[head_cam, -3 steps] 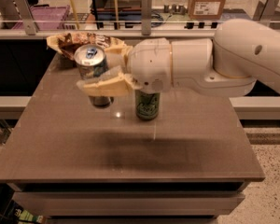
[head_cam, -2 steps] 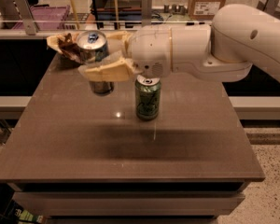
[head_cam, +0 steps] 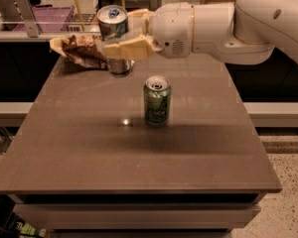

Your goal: Move redbull can near brown chip bag

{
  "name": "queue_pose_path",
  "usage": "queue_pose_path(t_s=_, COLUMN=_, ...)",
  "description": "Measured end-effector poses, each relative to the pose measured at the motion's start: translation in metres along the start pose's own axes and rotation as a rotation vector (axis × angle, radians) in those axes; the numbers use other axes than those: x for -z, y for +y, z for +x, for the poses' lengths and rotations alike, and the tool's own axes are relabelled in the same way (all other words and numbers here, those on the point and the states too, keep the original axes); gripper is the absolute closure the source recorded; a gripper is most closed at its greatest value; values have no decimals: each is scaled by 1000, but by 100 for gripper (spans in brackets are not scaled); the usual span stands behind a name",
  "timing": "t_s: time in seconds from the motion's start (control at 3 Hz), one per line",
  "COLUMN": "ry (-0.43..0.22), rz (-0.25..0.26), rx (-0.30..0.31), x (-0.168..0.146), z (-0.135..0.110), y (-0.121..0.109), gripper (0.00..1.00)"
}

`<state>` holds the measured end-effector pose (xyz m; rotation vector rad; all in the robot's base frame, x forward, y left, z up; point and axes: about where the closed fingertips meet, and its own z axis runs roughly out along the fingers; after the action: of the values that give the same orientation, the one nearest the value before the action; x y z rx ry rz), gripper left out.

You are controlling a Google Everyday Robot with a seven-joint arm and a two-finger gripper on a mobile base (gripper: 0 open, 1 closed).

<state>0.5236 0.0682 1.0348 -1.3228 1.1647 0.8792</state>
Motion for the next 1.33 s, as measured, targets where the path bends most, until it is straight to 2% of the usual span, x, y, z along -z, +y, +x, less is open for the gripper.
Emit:
queue_pose_path(t_s=0.33, ry=19, rz=89, rx=6, x=17, z=-1, y=-22, gripper=100)
queue_pose_path(t_s=0.67, ry=27, rz=91, rx=2, x=19, z=-6, y=-29, gripper=100)
queue_pose_path(t_s=1.0, ry=10, rz=80, rx=-65, x=33, z=1, y=-63, gripper=100)
queue_pose_path(t_s=1.33, ry=0, rz=89, rx=-125, x=48, z=7, y=-85, gripper=100)
